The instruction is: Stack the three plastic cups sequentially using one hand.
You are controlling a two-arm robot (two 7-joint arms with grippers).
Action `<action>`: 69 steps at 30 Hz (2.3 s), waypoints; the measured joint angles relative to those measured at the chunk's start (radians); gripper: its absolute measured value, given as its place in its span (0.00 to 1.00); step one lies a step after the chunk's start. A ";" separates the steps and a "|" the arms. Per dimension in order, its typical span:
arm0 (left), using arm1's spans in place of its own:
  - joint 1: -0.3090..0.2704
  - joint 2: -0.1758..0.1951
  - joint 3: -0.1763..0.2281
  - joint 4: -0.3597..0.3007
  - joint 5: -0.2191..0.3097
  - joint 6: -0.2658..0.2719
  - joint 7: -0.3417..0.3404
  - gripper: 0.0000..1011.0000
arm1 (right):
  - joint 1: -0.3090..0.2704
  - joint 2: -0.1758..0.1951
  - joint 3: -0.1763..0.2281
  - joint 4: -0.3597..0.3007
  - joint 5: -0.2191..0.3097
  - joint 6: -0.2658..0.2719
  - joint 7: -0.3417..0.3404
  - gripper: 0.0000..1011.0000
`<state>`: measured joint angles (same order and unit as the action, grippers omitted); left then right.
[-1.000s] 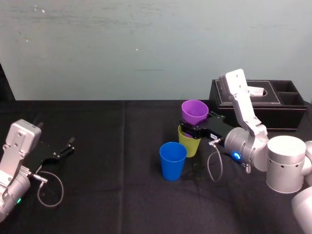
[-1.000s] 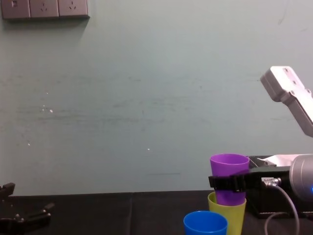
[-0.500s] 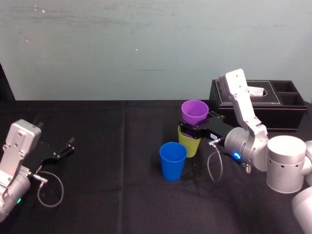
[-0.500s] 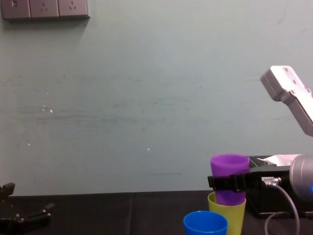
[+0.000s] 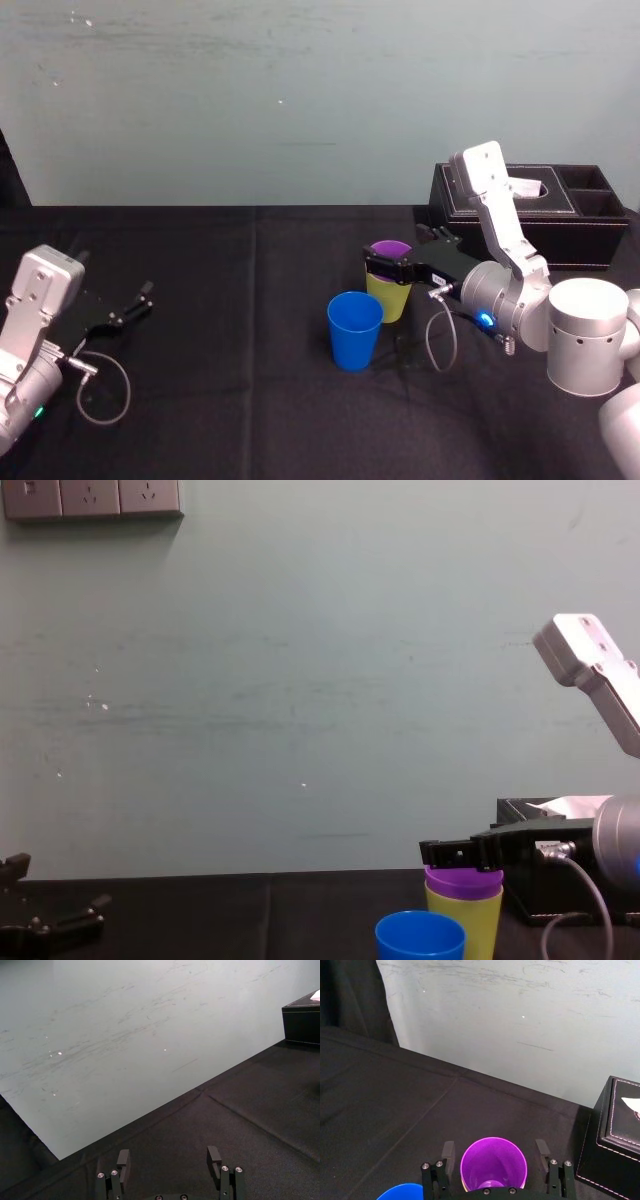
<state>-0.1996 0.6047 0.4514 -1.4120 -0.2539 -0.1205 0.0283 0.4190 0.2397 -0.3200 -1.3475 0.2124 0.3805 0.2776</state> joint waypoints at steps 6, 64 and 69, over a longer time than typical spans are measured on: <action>0.000 0.000 0.000 0.000 0.000 0.000 0.000 0.99 | 0.000 0.000 0.000 -0.001 0.000 0.001 0.000 0.99; 0.000 0.000 0.000 0.000 0.000 0.000 0.000 0.99 | -0.328 0.177 -0.027 -0.398 0.051 0.163 0.029 0.99; 0.000 0.000 0.000 0.000 0.000 0.000 0.000 0.99 | -0.320 0.157 -0.028 -0.367 0.045 0.155 0.019 0.99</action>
<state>-0.1995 0.6047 0.4513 -1.4120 -0.2539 -0.1205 0.0283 0.0993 0.3963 -0.3482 -1.7148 0.2572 0.5351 0.2970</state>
